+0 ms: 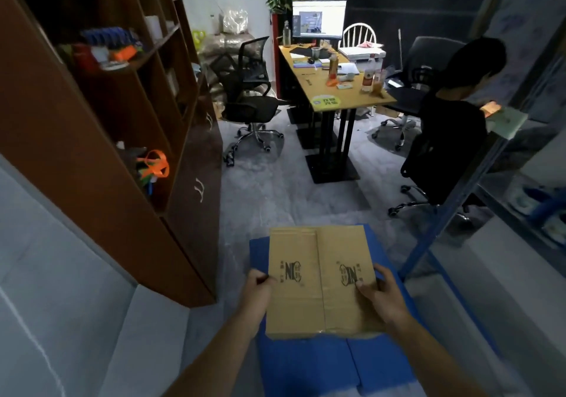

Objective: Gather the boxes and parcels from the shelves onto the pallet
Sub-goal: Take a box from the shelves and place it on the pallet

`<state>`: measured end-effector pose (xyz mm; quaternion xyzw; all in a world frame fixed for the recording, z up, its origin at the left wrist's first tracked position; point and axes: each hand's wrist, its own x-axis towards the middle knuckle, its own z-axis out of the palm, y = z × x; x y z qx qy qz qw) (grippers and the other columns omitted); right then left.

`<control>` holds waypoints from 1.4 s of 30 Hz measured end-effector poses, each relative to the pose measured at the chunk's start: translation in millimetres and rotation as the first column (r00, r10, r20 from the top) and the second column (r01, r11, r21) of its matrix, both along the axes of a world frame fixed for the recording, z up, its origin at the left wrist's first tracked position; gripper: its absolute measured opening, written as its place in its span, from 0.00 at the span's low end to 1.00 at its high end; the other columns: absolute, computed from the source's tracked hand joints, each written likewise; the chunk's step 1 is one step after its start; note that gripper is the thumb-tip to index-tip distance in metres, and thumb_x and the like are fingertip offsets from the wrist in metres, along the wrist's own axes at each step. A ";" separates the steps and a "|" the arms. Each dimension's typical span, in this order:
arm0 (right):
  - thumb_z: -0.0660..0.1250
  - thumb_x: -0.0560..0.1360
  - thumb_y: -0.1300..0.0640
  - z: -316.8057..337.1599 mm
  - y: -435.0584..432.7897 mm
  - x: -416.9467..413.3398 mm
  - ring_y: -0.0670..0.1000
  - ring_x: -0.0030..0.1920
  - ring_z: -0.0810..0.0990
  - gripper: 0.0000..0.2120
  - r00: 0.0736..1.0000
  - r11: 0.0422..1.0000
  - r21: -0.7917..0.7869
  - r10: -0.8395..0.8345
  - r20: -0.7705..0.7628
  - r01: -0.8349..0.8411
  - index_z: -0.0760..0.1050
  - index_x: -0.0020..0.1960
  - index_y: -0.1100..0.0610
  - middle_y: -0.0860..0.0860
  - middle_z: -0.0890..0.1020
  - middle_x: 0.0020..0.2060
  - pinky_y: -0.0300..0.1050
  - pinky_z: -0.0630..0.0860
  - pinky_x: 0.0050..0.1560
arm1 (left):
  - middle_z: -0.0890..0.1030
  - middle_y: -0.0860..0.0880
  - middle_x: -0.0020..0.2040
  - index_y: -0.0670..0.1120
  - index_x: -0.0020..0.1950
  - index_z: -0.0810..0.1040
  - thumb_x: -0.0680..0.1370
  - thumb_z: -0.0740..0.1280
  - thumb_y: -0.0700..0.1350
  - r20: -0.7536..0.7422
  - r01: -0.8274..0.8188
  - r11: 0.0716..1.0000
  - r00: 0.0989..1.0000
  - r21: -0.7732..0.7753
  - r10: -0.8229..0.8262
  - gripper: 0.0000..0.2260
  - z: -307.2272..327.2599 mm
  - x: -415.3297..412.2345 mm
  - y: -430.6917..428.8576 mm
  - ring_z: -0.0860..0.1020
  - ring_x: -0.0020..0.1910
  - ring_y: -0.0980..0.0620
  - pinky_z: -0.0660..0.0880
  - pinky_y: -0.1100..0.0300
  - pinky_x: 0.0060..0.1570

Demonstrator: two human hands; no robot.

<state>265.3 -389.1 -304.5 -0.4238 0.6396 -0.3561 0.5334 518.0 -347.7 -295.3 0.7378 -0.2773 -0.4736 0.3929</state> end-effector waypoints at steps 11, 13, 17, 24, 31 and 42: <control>0.69 0.76 0.61 -33.2 -203.7 58.3 0.48 0.53 0.75 0.24 0.998 0.999 -0.024 0.048 0.047 -0.046 0.67 0.69 0.51 0.49 0.76 0.58 0.32 0.71 0.41 | 0.75 0.41 0.43 0.44 0.46 0.70 0.80 0.64 0.46 0.093 -0.011 0.996 0.996 0.094 0.003 0.07 -44.6 61.0 -206.9 0.75 0.42 0.44 0.71 0.50 0.42; 0.69 0.76 0.60 -53.9 -244.6 69.2 0.47 0.52 0.75 0.24 0.998 0.997 -0.030 0.066 0.016 -0.066 0.67 0.70 0.50 0.48 0.76 0.57 0.30 0.71 0.39 | 0.75 0.40 0.47 0.41 0.50 0.72 0.79 0.64 0.45 0.055 0.013 0.993 0.998 0.114 -0.020 0.08 -69.7 76.9 -245.8 0.76 0.46 0.43 0.74 0.47 0.48; 0.68 0.76 0.63 -122.7 -324.4 96.5 0.48 0.55 0.74 0.26 0.997 0.998 -0.010 0.067 -0.031 -0.068 0.66 0.72 0.52 0.47 0.73 0.60 0.36 0.72 0.49 | 0.75 0.40 0.48 0.40 0.52 0.71 0.78 0.66 0.43 0.023 0.049 0.990 0.998 0.130 -0.053 0.08 -147.4 108.1 -328.8 0.74 0.48 0.45 0.74 0.44 0.53; 0.69 0.73 0.69 -316.5 -437.3 152.6 0.48 0.53 0.77 0.25 0.987 0.991 0.131 0.004 -0.162 0.018 0.73 0.67 0.53 0.50 0.78 0.58 0.40 0.75 0.48 | 0.70 0.44 0.44 0.46 0.44 0.63 0.77 0.68 0.47 -0.044 0.012 0.955 0.999 0.295 0.001 0.13 -341.7 144.4 -431.5 0.72 0.44 0.47 0.71 0.50 0.44; 0.70 0.71 0.66 -473.9 -497.0 175.6 0.50 0.50 0.80 0.24 0.954 0.966 0.258 0.067 -0.294 0.011 0.76 0.65 0.49 0.47 0.81 0.49 0.52 0.80 0.53 | 0.68 0.47 0.41 0.47 0.42 0.62 0.77 0.69 0.46 -0.065 0.062 0.916 0.997 0.396 -0.039 0.15 -502.0 164.1 -480.6 0.71 0.43 0.48 0.76 0.48 0.49; 0.62 0.74 0.69 -566.0 -470.3 170.9 0.39 0.43 0.79 0.21 0.949 0.874 0.385 -0.223 -0.222 0.296 0.78 0.60 0.48 0.48 0.82 0.52 0.32 0.75 0.38 | 0.71 0.43 0.40 0.36 0.44 0.73 0.70 0.72 0.34 -0.011 0.286 0.810 0.945 0.512 -0.327 0.09 -560.3 152.6 -457.9 0.70 0.39 0.50 0.65 0.58 0.36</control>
